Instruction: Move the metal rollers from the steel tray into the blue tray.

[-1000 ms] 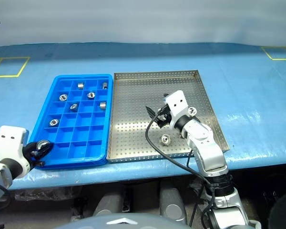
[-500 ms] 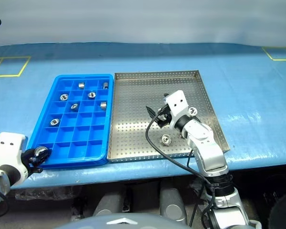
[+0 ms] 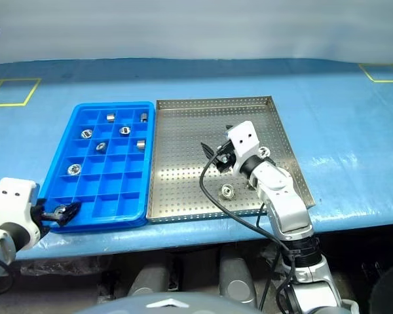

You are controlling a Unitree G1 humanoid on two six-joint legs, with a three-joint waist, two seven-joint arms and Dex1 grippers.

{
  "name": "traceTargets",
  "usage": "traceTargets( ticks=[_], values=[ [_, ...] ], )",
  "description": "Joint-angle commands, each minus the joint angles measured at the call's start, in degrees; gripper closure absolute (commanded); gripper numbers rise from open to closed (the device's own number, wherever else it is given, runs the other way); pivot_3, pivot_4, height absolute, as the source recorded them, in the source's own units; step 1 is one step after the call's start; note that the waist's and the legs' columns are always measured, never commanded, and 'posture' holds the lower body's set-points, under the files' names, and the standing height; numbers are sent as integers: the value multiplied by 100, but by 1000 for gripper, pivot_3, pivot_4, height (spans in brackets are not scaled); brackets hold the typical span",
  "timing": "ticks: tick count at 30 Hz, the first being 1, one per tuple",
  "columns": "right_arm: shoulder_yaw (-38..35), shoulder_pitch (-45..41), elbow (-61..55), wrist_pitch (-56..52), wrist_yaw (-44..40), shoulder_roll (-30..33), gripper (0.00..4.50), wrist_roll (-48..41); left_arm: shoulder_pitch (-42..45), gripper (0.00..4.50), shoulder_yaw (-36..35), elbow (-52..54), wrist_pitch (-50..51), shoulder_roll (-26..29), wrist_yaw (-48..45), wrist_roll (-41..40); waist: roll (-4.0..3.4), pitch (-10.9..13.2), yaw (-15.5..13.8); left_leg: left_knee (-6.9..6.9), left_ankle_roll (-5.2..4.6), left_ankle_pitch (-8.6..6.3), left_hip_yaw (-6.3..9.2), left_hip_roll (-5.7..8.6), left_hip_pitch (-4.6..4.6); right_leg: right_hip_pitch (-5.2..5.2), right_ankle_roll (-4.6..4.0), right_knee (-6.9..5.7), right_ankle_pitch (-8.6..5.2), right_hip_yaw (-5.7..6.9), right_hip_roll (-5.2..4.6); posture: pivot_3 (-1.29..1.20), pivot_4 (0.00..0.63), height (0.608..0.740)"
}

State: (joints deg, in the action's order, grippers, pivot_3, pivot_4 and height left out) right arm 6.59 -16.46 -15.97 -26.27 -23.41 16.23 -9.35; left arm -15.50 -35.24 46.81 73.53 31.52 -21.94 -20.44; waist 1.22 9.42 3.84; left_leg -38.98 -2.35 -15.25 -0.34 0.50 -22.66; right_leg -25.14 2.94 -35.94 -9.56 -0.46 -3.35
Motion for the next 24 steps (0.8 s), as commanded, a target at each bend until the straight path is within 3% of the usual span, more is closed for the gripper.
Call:
traceTargets(
  ticks=[1, 5, 7, 11, 17, 24],
  values=[
    [-109, -73, -87, 176, 49, -24, 0, 10, 405, 15, -140, 141, -149, -255, 104, -148, -1, 0, -17, 0, 0, 0, 0, 0, 0, 1, 0, 0, 0, 0, 0, -86, 150, 740],
    [-239, -108, -51, 307, 271, -119, 0, 74, 1380, 15, 16, 216, -877, -1068, 191, -641, 4, -2, -56, -6, 0, 0, 2, 4, 0, 9, -12, 4, 10, 4, -5, -101, 150, 740],
    [-371, -130, -69, 243, 446, -193, 0, 45, 1926, 15, 524, 230, -1064, -1402, 269, -836, 7, -3, -98, -9, 0, 0, 5, 6, 0, 15, -18, 6, 16, 8, -6, -126, 150, 740],
    [-439, -53, -202, 135, 567, -188, 0, 62, 2648, 15, 2104, -265, -1427, -1568, 388, -562, 7, -5, -55, -12, -4, -2, 7, 12, 10, 33, -16, 10, 18, 4, -4, -171, 150, 740],
    [-615, 274, -658, 19, 1016, -123, 0, 369, 3455, 15, 4434, -2083, -2612, -1554, -120, 238, 3, -5, 159, -8, -11, -6, 1, 12, 8, 28, -15, 12, 17, -6, 4, -300, 150, 740],
    [-763, 841, -1280, -440, 1136, 105, 0, 482, 3779, 15, 5162, -3320, -3447, -1736, -666, 478, -1, -6, 664, -8, -23, -13, -12, 11, 3, 18, 14, 11, 0, -21, 4, -407, 150, 740]
  ],
)
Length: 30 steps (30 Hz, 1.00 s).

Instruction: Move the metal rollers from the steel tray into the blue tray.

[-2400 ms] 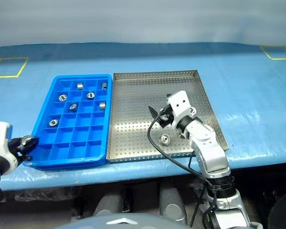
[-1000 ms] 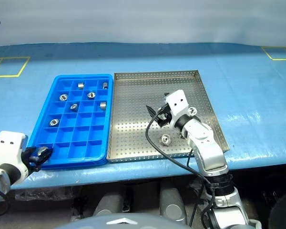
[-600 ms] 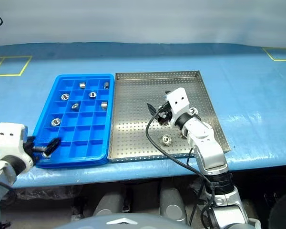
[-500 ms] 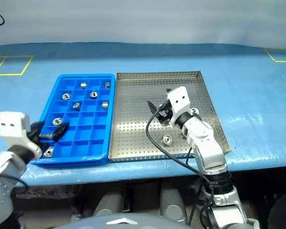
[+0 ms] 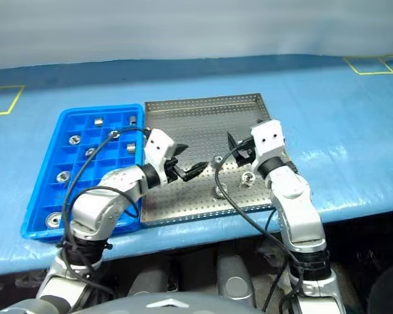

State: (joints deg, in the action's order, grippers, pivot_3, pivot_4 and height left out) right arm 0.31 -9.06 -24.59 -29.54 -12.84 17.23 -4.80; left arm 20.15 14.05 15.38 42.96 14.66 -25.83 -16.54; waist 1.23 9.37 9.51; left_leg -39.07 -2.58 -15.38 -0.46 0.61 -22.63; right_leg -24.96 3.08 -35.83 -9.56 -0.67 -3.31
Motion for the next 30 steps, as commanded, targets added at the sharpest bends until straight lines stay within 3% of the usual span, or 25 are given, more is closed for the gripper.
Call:
traceTargets(
  ticks=[1, 8, 14, 30],
  values=[
    [-155, 151, -476, -142, 110, -4, 0, 25, 260, 15, 323, -275, -475, -54, -360, 134, -2, 0, 168, 0, 0, 0, 0, 0, 0, 0, 6, -1, -4, -2, 0, -420, 150, 740],
    [-203, 376, -652, -229, 278, -97, 0, 48, 493, 15, 671, -545, -661, 26, -744, 344, -5, -1, 808, -3, -1, 0, 0, 1, 6, 9, 24, 2, -3, -9, 0, -473, 150, 740],
    [-224, 416, -675, -215, 322, -111, 0, 28, 223, 15, 721, -137, -638, 524, -813, 620, -8, 1, 1205, 0, -1, 0, -1, -3, 14, 10, 34, -2, 1, -18, 7, -470, 150, 740],
    [-117, 226, -517, -169, 212, -146, 0, -17, -273, 15, 838, 229, -587, 973, -849, 999, -8, 1, 1276, 3, -2, -1, -3, -1, 14, 8, 51, 1, 9, -25, 3, -420, 150, 740]
  ],
)
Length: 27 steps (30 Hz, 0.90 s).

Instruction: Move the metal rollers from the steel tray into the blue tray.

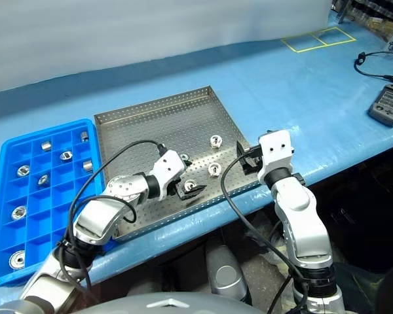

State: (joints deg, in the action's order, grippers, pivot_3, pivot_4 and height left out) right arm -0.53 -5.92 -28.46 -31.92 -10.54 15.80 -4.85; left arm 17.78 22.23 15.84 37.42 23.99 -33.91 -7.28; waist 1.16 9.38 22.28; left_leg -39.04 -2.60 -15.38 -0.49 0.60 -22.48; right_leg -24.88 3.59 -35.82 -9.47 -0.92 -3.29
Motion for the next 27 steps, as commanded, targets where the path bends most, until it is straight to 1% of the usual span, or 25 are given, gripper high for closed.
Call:
traceTargets(
  ticks=[1, 5, 9, 12, 14, 21, 24, 26, 27],
  values=[
    [-35, -89, -130, 69, -21, -5, 0, -11, -48, 15, 40, 165, -39, 60, -45, 104, 0, 0, -5, 1, 0, 0, 0, 0, 0, -1, 0, -1, 0, 0, 0, -420, 150, 740],
    [-41, -88, -144, 70, -25, -26, 0, -19, -71, 15, 163, 67, -57, 127, -79, 230, 0, 0, -26, 1, 0, 0, -1, 0, 0, -1, 0, -1, 0, -1, 0, -421, 150, 740],
    [-47, -88, -151, 71, -30, -41, 0, -18, -61, 15, 197, -43, -57, 73, -67, 326, 0, 0, -33, 1, 0, 0, -1, 0, -1, -2, 0, -1, 0, -1, -1, -419, 150, 740],
    [-53, -99, -145, 73, -29, -46, 0, -17, -47, 641, 213, -114, -56, 42, -61, 383, 0, 0, -34, 1, 0, 0, -1, 0, -1, -3, 1, -1, 0, -1, -1, -418, 150, 740],
    [-63, -116, -134, 79, -29, -49, 0, -21, -34, 1232, 237, -132, -59, 49, -61, 421, 0, 0, -35, 1, 0, 0, -1, 0, -2, -4, 2, -1, 1, -1, -1, -418, 150, 740],
    [-62, -141, -128, 88, -34, -56, 0, -23, -58, 1232, 207, -141, -49, 19, -87, 494, 0, 0, -65, 1, 0, 0, -2, 0, -2, -4, 3, -1, 2, -1, -1, -413, 150, 740],
    [-55, -148, -117, 92, -43, -60, 0, -20, -84, 1838, 168, -134, -52, -9, -71, 486, 0, 0, -84, 1, 0, 0, -2, 0, -3, -5, 3, -1, 2, -2, -1, -410, 150, 740],
    [-51, -157, -109, 96, -48, -62, 0, -19, -94, 2400, 151, -127, -29, -16, -25, 521, 0, 0, -105, 1, 0, 0, -2, 0, -3, -5, 3, -1, 2, -2, -1, -406, 150, 740],
    [-49, -164, -103, 98, -52, -64, 0, -20, -97, 2400, 128, -132, -20, -29, -2, 522, 0, 0, -114, 1, 0, 0, -2, 0, -4, -7, 4, -2, 2, -2, -1, -406, 150, 740]
  ],
)
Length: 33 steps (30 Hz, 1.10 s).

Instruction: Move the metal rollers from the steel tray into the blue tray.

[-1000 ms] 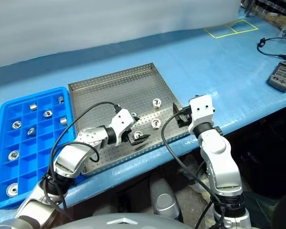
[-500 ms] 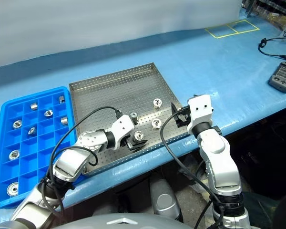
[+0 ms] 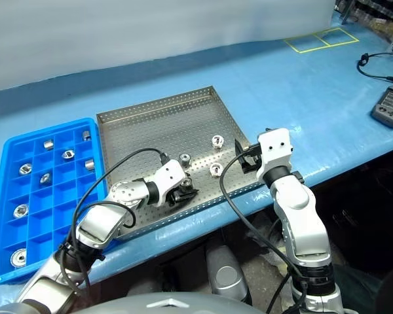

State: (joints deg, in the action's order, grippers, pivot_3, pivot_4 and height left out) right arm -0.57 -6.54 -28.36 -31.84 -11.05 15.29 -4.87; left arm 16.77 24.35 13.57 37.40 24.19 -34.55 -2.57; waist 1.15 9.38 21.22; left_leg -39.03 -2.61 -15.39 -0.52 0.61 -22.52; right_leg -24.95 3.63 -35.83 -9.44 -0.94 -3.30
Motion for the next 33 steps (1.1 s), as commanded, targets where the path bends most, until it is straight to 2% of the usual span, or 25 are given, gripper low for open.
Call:
traceTargets(
  ticks=[1, 11, 15, 18, 22, 27, 33],
  values=[
    [-41, -108, -107, 94, -5, -13, 0, -18, 4, 2400, -105, 87, -17, -60, 79, 49, 0, 0, -18, 0, 0, 0, 0, 0, 0, 0, 0, 0, 0, 0, 0, -406, 150, 740],
    [-9, -159, -46, 123, -42, -21, 0, -13, -108, 2400, -320, 207, -44, -121, 172, -48, 0, 0, -63, 0, 0, 0, 0, 0, -1, -1, 2, -1, 1, 0, 0, -391, 150, 740],
    [73, -203, 2, 151, -144, -11, 0, -41, -301, 2400, -1274, 740, 77, -410, 283, -733, 0, 0, -105, -1, 0, 0, -2, -1, -6, -7, 5, -2, 3, -2, -1, -371, 150, 740],
    [218, -262, 60, 204, -348, 27, 0, -74, -446, 2400, -2078, 1192, 224, -424, 222, -1345, -1, 1, -139, -1, 0, 0, -5, -2, -10, -15, 7, -7, 5, -4, 0, -342, 150, 740],
    [441, -381, 169, 272, -637, 78, 0, -117, -663, 2400, -2946, 1770, 542, -29, 465, -1509, -1, 1, -190, 0, 1, 0, -5, -5, -8, -15, 6, -8, 4, -3, 5, -299, 150, 740],
    [552, -539, 356, 299, -788, 70, 0, -137, -1382, 2400, -3252, 2428, 1255, 929, 961, -888, 1, 3, -351, 4, 0, 0, -5, -2, -9, -17, 5, -7, 4, -6, 5, -227, 150, 740],
    [731, -787, 650, 345, -996, 31, 0, -167, -2139, 2400, -4255, 3362, 1861, 1171, 1062, -997, 6, 6, -789, 7, 2, 0, -4, -2, -27, -41, -2, -8, 3, -2, 0, -140, 150, 740]
  ],
)
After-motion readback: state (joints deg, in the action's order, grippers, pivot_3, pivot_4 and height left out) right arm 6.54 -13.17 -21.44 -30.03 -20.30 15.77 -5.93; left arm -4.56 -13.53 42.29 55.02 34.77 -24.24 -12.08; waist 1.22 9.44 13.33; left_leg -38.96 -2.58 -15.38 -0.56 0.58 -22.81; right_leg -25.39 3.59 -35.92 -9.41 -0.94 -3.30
